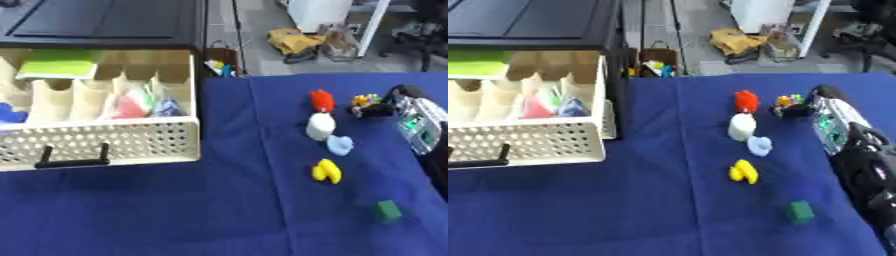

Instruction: Pick up objects from table and place into drawer.

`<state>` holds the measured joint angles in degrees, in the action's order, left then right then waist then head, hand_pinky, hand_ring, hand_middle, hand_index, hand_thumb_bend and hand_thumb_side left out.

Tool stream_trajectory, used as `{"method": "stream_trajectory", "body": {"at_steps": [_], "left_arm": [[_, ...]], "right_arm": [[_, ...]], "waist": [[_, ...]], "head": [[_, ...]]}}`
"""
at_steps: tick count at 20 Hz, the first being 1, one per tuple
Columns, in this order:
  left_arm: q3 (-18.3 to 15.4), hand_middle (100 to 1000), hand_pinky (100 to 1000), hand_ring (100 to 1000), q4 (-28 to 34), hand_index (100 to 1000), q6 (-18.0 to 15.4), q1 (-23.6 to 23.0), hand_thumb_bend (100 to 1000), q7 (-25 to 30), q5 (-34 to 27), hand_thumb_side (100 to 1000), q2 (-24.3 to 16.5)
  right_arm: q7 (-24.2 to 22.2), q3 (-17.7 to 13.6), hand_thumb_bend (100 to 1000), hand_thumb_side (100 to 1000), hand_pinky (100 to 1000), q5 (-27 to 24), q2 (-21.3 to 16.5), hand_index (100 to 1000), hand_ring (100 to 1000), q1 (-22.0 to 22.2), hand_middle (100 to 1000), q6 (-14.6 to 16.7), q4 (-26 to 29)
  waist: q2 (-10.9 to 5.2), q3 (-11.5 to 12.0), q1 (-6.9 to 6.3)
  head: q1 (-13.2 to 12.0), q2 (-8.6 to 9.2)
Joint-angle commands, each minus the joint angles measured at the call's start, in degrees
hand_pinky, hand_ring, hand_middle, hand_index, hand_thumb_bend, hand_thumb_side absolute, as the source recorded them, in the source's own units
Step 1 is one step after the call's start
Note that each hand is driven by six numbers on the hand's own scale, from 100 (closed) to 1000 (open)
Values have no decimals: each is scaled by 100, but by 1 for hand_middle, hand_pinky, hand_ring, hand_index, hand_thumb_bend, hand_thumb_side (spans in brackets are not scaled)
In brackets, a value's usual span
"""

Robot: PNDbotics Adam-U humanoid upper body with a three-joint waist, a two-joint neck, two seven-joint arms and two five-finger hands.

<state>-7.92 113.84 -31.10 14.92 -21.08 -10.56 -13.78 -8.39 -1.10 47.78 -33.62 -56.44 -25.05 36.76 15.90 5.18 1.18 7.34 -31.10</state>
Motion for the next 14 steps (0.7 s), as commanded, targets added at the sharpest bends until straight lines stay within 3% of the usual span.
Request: {"method": "stream_trajectory", "body": {"at_steps": [1, 14], "left_arm": [[8, 629, 427, 576, 75, 828, 1, 65, 228, 27, 20, 1000, -49], [15, 629, 425, 576, 75, 829, 9, 66, 230, 44, 23, 1000, -32]], "right_arm": [[105, -38, 683, 595, 816, -238, -119, 697, 893, -86, 555, -56, 54], [402, 34, 587, 562, 791, -475, -94, 643, 876, -80, 528, -85, -9]], "waist": [[-91, 5, -6], [-70, 9, -8]], "head": [[18, 63], [31, 80]]}}
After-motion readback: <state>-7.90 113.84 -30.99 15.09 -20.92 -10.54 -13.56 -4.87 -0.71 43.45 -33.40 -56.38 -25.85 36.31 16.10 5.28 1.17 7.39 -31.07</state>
